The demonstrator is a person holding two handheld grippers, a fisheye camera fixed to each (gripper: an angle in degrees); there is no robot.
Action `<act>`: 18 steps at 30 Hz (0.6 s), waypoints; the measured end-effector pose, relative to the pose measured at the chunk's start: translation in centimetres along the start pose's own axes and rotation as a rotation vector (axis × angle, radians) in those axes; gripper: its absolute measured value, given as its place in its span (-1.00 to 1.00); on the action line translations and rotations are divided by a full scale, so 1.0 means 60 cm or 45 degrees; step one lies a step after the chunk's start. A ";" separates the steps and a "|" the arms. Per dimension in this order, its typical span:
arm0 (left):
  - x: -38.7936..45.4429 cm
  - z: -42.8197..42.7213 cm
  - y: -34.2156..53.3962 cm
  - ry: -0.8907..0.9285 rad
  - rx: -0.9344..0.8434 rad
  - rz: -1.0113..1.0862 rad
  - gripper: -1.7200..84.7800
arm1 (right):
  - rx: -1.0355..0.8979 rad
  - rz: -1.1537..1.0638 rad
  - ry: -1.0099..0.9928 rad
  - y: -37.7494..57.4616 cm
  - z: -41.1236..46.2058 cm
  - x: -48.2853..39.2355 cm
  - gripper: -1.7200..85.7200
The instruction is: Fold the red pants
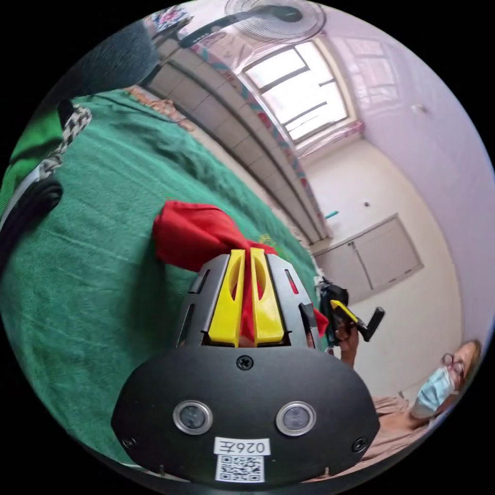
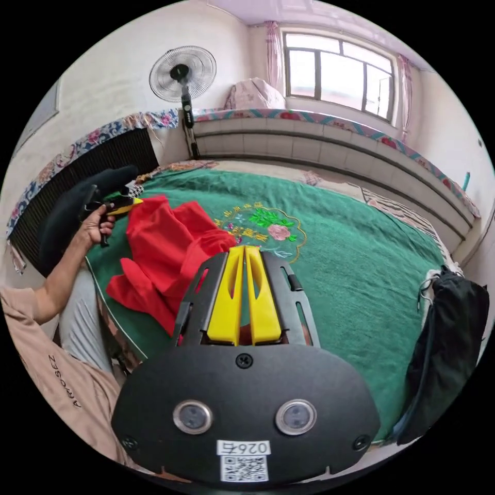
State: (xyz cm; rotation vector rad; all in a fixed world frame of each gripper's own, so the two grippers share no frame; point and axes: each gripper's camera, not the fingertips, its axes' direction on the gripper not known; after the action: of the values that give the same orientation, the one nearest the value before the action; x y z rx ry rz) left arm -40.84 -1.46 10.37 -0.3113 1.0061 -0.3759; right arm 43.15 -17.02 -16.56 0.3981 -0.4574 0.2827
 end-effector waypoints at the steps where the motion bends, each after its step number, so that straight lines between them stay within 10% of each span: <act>1: 0.023 0.001 0.010 0.122 0.020 0.077 -0.97 | 0.049 -0.049 -0.081 0.006 -0.007 -0.013 -0.96; 10: 0.315 0.213 0.141 0.742 -0.660 0.857 -0.96 | 0.148 -0.456 -0.343 0.066 -0.016 -0.176 -0.67; 18: 0.361 0.195 0.180 0.547 -0.621 0.990 -0.85 | -0.015 -0.516 -0.127 0.124 -0.021 -0.172 -0.92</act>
State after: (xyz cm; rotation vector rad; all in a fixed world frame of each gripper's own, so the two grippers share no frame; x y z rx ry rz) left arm -18.60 -0.49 -4.68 -0.2540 1.5481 0.5416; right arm 32.13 -11.69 -20.28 0.4847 -0.4649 -0.1333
